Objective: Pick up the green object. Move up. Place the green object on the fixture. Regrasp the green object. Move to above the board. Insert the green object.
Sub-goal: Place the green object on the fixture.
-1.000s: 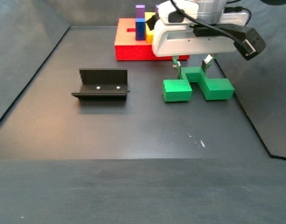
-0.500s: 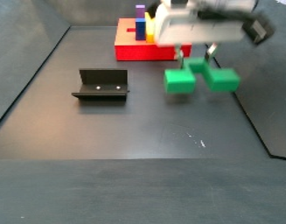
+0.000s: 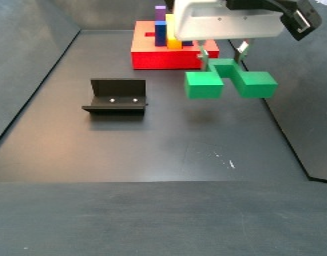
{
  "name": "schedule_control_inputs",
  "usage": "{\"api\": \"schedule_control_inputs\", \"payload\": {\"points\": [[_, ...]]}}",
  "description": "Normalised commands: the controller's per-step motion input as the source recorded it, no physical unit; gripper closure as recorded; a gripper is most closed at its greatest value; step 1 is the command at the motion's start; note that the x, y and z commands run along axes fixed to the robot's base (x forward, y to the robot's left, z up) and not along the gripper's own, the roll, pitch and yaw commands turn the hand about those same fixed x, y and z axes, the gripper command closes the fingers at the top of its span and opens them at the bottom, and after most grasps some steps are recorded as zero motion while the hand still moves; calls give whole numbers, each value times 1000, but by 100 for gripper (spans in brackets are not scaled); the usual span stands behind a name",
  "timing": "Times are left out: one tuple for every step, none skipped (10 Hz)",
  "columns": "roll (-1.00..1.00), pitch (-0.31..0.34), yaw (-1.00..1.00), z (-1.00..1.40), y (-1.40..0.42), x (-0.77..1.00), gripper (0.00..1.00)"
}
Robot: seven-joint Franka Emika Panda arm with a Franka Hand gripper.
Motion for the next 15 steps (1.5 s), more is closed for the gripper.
{"api": "schedule_control_inputs", "payload": {"points": [[-349,0,-43,337,269,966,100],[-351,11,-97,320,217,1000,100],[-331,0,-171,74,140,1000,100],[-311,-49,-260,0,160,1000,100],[-329,-69,-274,0,171,991,100],[-334,-40,-269,0,169,1000,100],[-406,0,-266,77,186,1000,100],[-431,0,-271,131,177,1000,100],[-434,0,-269,137,174,1000,100],[-414,0,-269,117,171,1000,100],[-406,0,-266,106,151,1000,100],[-483,34,-249,174,74,1000,100],[-494,40,-249,186,63,1000,100],[-500,60,-234,177,37,1000,100],[-494,149,-183,137,0,989,100]]}}
